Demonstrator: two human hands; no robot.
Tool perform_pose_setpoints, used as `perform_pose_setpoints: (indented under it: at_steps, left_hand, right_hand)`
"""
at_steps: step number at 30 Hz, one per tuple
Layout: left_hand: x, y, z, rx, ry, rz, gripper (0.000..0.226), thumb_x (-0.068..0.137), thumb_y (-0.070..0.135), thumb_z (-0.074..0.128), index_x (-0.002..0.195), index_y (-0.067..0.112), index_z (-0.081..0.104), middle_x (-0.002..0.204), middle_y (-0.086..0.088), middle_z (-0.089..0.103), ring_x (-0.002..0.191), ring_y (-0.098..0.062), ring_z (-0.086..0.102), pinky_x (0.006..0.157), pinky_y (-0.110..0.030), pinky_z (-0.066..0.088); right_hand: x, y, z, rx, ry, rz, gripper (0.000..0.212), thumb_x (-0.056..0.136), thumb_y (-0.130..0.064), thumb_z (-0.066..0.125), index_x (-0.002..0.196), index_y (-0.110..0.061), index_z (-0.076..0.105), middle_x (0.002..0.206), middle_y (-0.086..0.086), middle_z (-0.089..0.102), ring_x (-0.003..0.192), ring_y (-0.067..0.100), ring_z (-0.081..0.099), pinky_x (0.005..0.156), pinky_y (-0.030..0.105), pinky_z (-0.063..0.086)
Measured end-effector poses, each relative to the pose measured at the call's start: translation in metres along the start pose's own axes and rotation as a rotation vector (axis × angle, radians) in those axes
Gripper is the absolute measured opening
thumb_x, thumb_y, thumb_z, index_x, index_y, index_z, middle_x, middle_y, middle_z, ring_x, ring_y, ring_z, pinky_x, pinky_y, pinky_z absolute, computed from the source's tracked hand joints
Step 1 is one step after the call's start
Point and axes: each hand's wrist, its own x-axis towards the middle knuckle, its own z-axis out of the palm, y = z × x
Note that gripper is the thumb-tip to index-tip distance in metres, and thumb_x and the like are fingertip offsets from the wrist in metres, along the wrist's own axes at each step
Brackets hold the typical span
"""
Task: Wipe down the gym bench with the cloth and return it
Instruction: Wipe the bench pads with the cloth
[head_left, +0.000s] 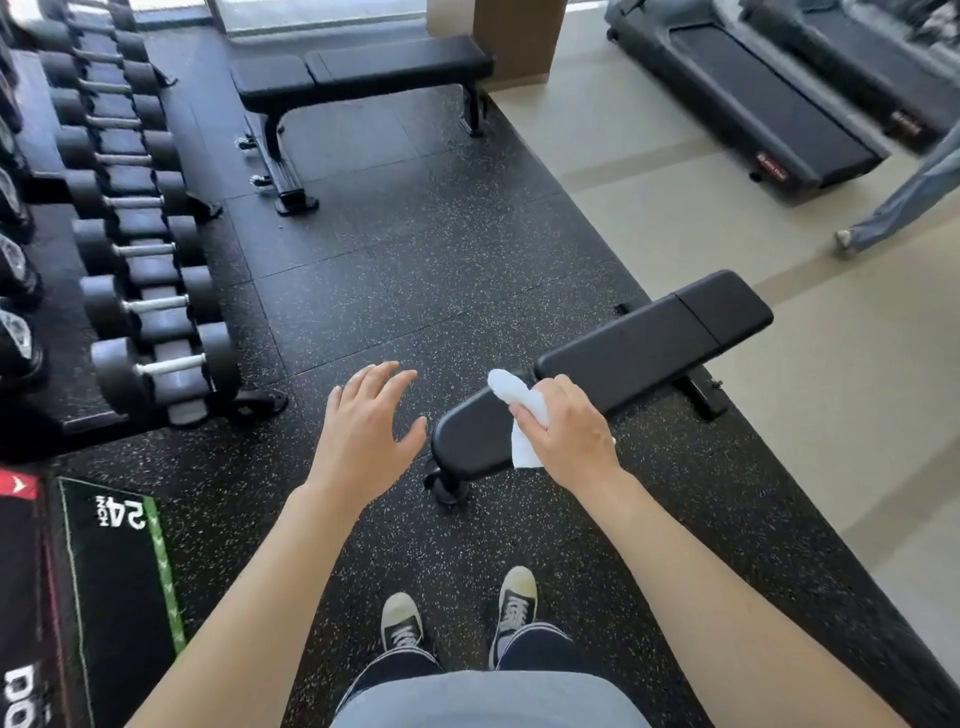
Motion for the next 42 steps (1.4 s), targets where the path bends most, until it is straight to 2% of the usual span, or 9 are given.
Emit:
perform_pose_setpoints:
  at_steps: [6, 10, 13, 20, 26, 31, 34, 39, 42]
  left_hand:
    - [0.011, 0.027, 0.018, 0.016, 0.026, -0.042, 0.058, 0.096, 0.041, 0.067, 0.149, 0.022, 0.053, 0.157, -0.002, 0.049, 0.148, -0.027, 0.039, 0.120, -0.058, 0.033]
    - [0.019, 0.054, 0.044, 0.032, 0.054, -0.122, 0.058, 0.095, 0.041, 0.068, 0.148, 0.020, 0.054, 0.155, -0.004, 0.050, 0.147, -0.028, 0.040, 0.118, -0.058, 0.036]
    - [0.019, 0.079, 0.072, 0.030, 0.083, -0.200, 0.059, 0.095, 0.040, 0.069, 0.148, 0.019, 0.054, 0.154, -0.005, 0.051, 0.146, -0.028, 0.042, 0.117, -0.057, 0.038]
    - [0.025, 0.110, 0.142, 0.034, 0.096, -0.347, 0.063, 0.092, 0.049, 0.053, 0.146, 0.016, 0.057, 0.151, -0.006, 0.054, 0.143, -0.028, 0.045, 0.116, -0.055, 0.040]
    - [0.028, 0.081, 0.193, 0.033, 0.085, -0.388, 0.062, 0.093, 0.049, 0.052, 0.145, 0.015, 0.056, 0.151, -0.006, 0.053, 0.143, -0.028, 0.045, 0.115, -0.054, 0.040]
    - [0.034, 0.028, 0.267, -0.030, 0.138, -0.424, 0.060, 0.095, 0.042, 0.063, 0.148, 0.017, 0.055, 0.154, -0.003, 0.050, 0.146, -0.025, 0.041, 0.119, -0.056, 0.036]
    - [0.030, -0.003, 0.320, -0.068, 0.177, -0.453, 0.062, 0.092, 0.046, 0.058, 0.147, 0.017, 0.055, 0.153, -0.003, 0.051, 0.145, -0.023, 0.043, 0.119, -0.055, 0.038]
    - [0.011, -0.058, 0.415, -0.131, 0.188, -0.481, 0.062, 0.092, 0.046, 0.058, 0.148, 0.019, 0.053, 0.153, 0.000, 0.050, 0.145, -0.023, 0.043, 0.118, -0.054, 0.039]
    - [0.007, -0.093, 0.463, -0.163, 0.199, -0.497, 0.061, 0.094, 0.041, 0.065, 0.150, 0.020, 0.051, 0.155, 0.003, 0.048, 0.147, -0.020, 0.040, 0.120, -0.052, 0.037]
  right_hand:
    - [0.013, 0.035, -0.010, 0.050, -0.027, -0.021, 0.031, 0.102, -0.047, 0.050, 0.105, -0.017, 0.056, 0.100, -0.003, 0.052, 0.090, 0.021, 0.051, 0.070, 0.040, 0.048]
    - [0.032, 0.069, -0.013, 0.104, -0.083, -0.077, 0.027, 0.102, -0.042, 0.053, 0.114, -0.018, 0.056, 0.105, -0.004, 0.055, 0.093, 0.019, 0.052, 0.073, 0.039, 0.047]
    - [0.047, 0.102, -0.014, 0.134, -0.136, -0.136, 0.027, 0.102, -0.043, 0.052, 0.113, -0.019, 0.056, 0.103, -0.005, 0.054, 0.091, 0.019, 0.051, 0.071, 0.037, 0.044]
    - [0.071, 0.174, 0.014, 0.166, -0.249, -0.212, 0.026, 0.103, -0.043, 0.051, 0.113, -0.019, 0.054, 0.103, -0.004, 0.055, 0.093, 0.019, 0.053, 0.075, 0.039, 0.047]
    - [0.082, 0.192, 0.067, 0.203, -0.295, -0.202, 0.027, 0.104, -0.045, 0.050, 0.117, -0.021, 0.053, 0.106, -0.003, 0.057, 0.094, 0.020, 0.055, 0.077, 0.040, 0.047]
    - [0.090, 0.204, 0.153, 0.250, -0.274, -0.206, 0.032, 0.103, -0.047, 0.054, 0.125, -0.023, 0.052, 0.110, -0.007, 0.059, 0.095, 0.014, 0.054, 0.074, 0.033, 0.040]
    - [0.090, 0.211, 0.208, 0.275, -0.278, -0.215, 0.030, 0.103, -0.046, 0.054, 0.126, -0.027, 0.049, 0.107, -0.010, 0.058, 0.090, 0.012, 0.053, 0.071, 0.031, 0.038]
    - [0.086, 0.221, 0.300, 0.313, -0.275, -0.252, 0.023, 0.105, -0.043, 0.054, 0.124, -0.032, 0.049, 0.102, -0.014, 0.058, 0.087, 0.011, 0.054, 0.072, 0.033, 0.044]
    - [0.087, 0.224, 0.348, 0.324, -0.265, -0.284, 0.020, 0.105, -0.043, 0.054, 0.122, -0.033, 0.051, 0.102, -0.016, 0.059, 0.088, 0.009, 0.055, 0.074, 0.034, 0.047]
